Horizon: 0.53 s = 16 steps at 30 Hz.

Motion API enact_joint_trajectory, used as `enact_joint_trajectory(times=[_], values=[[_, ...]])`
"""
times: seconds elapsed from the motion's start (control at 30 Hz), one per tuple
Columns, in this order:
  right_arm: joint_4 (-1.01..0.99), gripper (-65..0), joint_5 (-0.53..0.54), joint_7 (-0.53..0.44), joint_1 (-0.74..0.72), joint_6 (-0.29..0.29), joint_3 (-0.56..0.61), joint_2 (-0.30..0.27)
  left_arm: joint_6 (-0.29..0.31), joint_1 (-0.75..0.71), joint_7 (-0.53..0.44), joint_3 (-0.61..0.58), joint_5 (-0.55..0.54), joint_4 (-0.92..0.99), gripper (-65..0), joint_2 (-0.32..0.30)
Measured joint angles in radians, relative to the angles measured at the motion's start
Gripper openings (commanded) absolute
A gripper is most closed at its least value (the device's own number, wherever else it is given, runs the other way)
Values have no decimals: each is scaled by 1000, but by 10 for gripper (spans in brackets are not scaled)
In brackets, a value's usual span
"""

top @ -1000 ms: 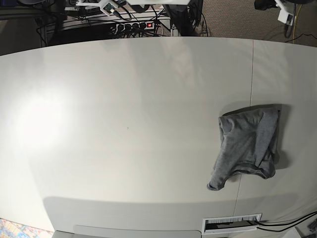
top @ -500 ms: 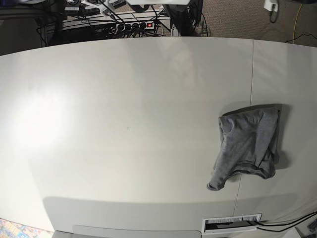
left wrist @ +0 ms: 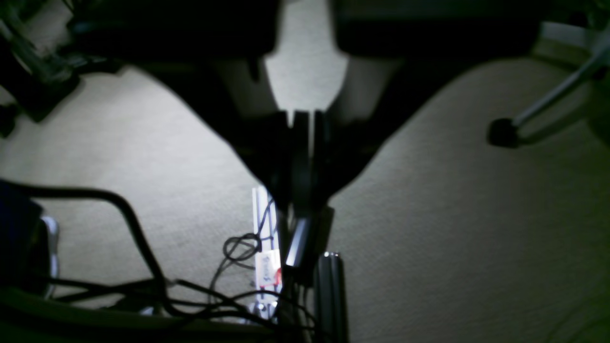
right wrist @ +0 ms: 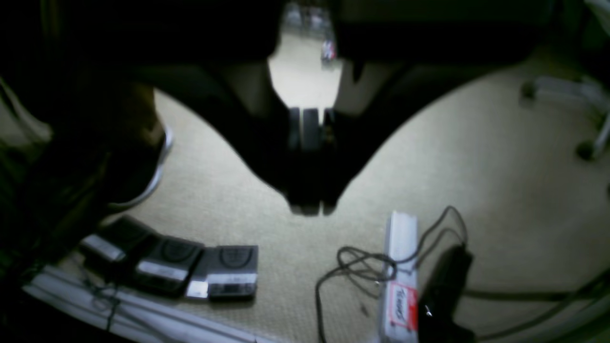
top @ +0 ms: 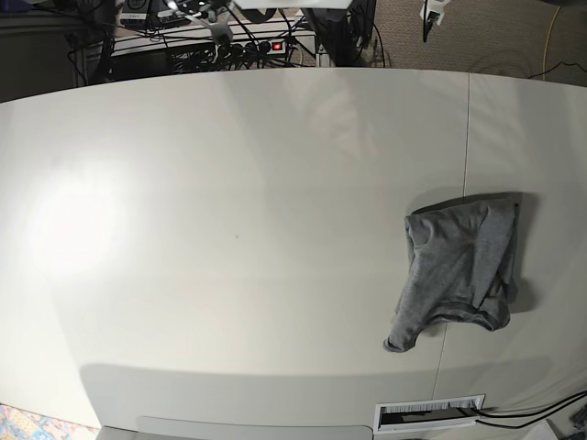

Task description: Fold the T-shirt properly

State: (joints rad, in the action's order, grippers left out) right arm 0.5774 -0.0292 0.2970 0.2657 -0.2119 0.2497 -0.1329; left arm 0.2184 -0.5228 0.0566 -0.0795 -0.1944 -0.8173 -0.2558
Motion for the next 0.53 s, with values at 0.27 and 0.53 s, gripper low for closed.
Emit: enact_joint_trajectory(times=[0.27, 0.53], values=[[-133, -650, 90, -3, -126, 212, 167, 93, -139, 71, -30, -50, 154, 157, -650, 170], [-138, -650, 148, 31, -127, 235, 182, 104, -185, 93, -32, -49, 187, 183, -650, 214]])
